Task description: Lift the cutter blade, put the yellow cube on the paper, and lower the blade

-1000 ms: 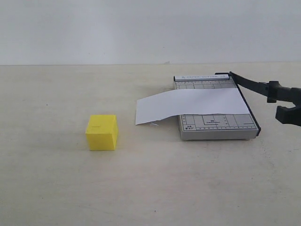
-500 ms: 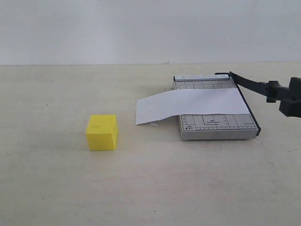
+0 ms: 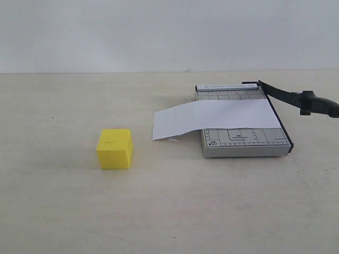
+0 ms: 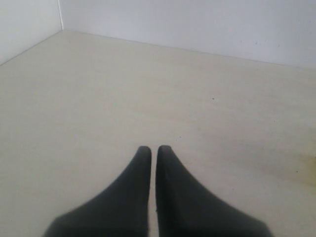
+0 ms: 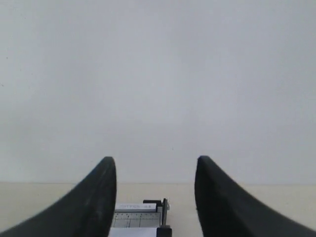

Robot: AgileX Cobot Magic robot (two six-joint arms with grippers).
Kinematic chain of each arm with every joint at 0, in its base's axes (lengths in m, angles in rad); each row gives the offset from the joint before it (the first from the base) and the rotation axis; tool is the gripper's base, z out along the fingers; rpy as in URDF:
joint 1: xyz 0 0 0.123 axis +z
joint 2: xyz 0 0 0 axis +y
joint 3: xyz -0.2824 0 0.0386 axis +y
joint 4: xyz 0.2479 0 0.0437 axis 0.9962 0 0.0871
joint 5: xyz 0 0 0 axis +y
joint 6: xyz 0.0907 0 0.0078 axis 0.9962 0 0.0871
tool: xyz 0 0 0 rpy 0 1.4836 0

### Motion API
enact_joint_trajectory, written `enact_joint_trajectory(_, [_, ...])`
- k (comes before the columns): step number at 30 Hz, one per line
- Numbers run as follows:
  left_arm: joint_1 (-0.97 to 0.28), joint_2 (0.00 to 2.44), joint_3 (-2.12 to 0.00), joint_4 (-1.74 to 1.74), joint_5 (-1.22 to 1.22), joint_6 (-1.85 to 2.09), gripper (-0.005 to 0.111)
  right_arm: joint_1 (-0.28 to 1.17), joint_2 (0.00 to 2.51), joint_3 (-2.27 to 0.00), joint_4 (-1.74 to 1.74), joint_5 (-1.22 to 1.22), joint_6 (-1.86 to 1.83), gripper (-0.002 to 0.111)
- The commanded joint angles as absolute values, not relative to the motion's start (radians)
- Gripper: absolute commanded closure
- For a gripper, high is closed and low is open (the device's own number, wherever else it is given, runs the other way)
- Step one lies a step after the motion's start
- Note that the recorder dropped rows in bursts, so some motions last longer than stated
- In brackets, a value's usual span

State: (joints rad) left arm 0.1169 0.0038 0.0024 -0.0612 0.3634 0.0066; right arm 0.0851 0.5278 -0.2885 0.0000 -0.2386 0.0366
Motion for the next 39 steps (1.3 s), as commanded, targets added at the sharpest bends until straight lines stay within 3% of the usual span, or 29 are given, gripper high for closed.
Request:
enact_joint_trajectory(1, [0.119,0.000,0.000,-0.062,0.356,0.007,0.102,0.079,0.347,-0.292,0.007,0.017,-0.017,0.095])
enact_joint_trajectory(2, [0.119,0.000,0.000,-0.062,0.356,0.007,0.102,0.079,0.315,-0.292,0.007,0.070,-0.017,0.110])
enact_joint_trajectory(10, [0.119,0.000,0.000,0.009,0.291,0.056,0.102,0.091,0.221,-0.291,0.009,0.347,-0.020,0.108])
enact_joint_trajectory(15, [0.119,0.000,0.000,-0.486,0.179,-0.144,0.102,0.091,0.221,-0.291,0.009,0.527,-0.022,0.108])
enact_joint_trajectory(26, [0.119,0.000,-0.032,-0.568,-0.030,-0.126,0.102,0.091,0.223,-0.288,-0.005,0.531,-0.028,0.108])
enact_joint_trajectory(30, [0.119,0.029,-0.211,-0.434,0.067,-0.038,0.102,0.091,0.284,-0.288,-0.007,0.531,-0.031,0.108])
enact_joint_trajectory(34, [0.119,0.263,-0.454,-0.403,0.265,0.184,0.102,0.091,0.418,-0.288,-0.007,0.527,-0.032,0.108])
enact_joint_trajectory(39, [0.119,0.691,-0.714,-0.800,0.640,0.716,0.102,0.091,0.623,-0.288,-0.007,0.455,-0.032,0.108])
